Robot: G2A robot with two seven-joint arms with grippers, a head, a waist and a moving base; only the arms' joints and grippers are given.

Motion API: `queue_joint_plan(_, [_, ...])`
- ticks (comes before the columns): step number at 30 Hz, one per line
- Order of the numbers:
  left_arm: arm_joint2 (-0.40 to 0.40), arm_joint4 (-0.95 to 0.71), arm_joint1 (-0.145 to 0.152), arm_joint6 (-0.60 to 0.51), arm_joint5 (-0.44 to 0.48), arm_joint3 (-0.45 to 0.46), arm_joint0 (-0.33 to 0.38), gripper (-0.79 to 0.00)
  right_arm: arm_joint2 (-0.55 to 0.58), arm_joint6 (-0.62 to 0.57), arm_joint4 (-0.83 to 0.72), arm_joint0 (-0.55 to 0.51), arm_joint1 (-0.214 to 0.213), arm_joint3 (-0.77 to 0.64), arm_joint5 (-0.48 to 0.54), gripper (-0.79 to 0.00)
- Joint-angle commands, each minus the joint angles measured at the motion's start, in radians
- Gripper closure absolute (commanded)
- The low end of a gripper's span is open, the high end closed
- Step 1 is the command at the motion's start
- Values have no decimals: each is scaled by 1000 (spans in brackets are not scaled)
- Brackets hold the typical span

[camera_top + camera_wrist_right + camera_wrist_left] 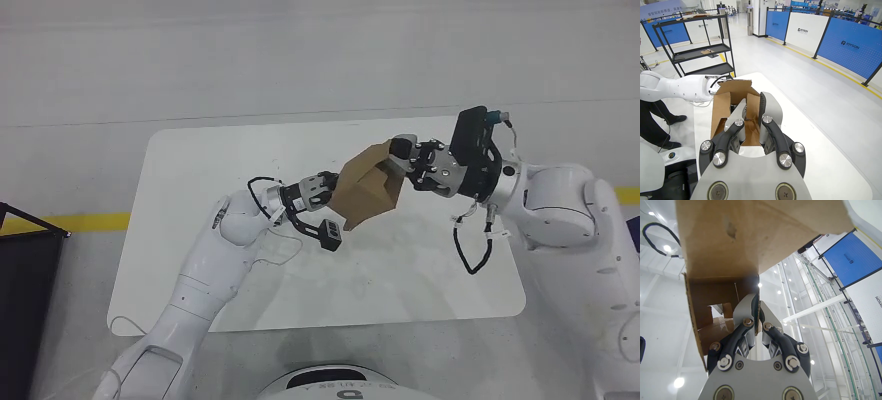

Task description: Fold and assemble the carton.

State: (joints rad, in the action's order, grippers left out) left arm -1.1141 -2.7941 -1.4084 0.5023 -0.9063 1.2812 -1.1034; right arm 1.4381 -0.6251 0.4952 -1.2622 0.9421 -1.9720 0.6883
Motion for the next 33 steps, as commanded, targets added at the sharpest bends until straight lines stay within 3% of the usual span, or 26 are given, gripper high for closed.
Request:
queue_joint_plan(1, [0,0,0,0,0,0,0,0,-11,-1,7,14,1,-2,-12,-89])
queue_joint_plan(5, [0,0,0,0,0,0,0,0,-35,-11,21,39,3,-7,-38,-111])
queue_joint_plan(7, [0,0,0,0,0,0,0,0,-51,-17,28,51,4,-9,-51,-154])
queue_joint_plan(9, [0,0,0,0,0,0,0,0,-67,-24,40,62,5,-10,-66,-252])
queue_joint_plan(11, [0,0,0,0,0,0,0,0,-82,-30,51,72,6,-12,-79,-280])
queue_joint_plan(12, [0,0,0,0,0,0,0,0,-87,-31,53,76,7,-14,-84,-265])
queue_joint_plan(15, [0,0,0,0,0,0,0,0,-91,-32,60,79,7,-24,-93,-95])
queue_joint_plan(16, [0,0,0,0,0,0,0,0,-88,-30,62,76,6,-28,-96,-86])
queue_joint_plan(28, [0,0,0,0,0,0,0,0,19,-22,33,-41,-9,-82,-92,-197])
queue_joint_plan(33, [0,0,0,0,0,0,0,0,35,-15,-3,-72,-13,-82,-76,-182])
